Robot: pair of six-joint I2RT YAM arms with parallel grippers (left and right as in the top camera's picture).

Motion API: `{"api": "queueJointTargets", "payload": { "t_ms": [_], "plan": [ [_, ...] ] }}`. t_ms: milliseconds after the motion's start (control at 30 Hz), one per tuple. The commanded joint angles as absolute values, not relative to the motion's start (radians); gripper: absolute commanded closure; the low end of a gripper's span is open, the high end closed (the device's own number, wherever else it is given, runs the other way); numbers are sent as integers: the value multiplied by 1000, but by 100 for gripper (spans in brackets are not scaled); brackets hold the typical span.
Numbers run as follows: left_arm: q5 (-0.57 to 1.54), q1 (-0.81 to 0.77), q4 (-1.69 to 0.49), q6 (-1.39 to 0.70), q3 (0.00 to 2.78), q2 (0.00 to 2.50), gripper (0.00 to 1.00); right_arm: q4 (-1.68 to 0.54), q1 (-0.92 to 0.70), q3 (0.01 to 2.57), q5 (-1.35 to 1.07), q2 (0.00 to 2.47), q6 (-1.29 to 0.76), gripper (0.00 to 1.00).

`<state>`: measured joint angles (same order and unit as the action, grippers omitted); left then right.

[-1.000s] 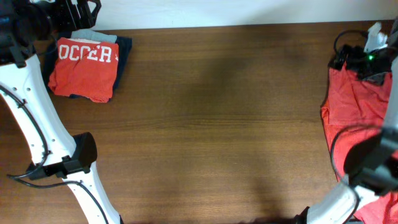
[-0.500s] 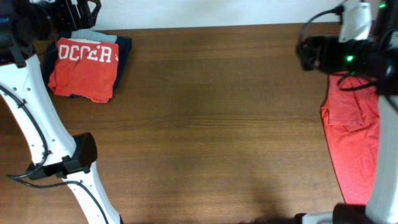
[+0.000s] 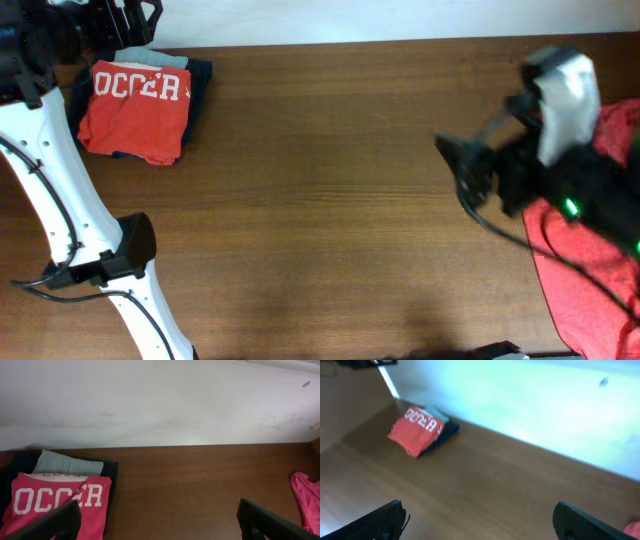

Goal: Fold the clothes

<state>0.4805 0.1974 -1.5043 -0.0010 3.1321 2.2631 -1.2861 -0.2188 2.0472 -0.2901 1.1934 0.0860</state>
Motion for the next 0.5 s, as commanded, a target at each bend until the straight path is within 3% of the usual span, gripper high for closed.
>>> {"api": "queueJointTargets", "payload": {
  "t_ms": [0, 467],
  "plan": [
    [473, 196, -1504, -7, 3129, 2262, 1, -1262, -228, 1955, -247, 1090, 100, 1],
    [473, 196, -1504, -7, 3129, 2262, 1, -585, -225, 903, -125, 405, 99, 1]
  ]
}}
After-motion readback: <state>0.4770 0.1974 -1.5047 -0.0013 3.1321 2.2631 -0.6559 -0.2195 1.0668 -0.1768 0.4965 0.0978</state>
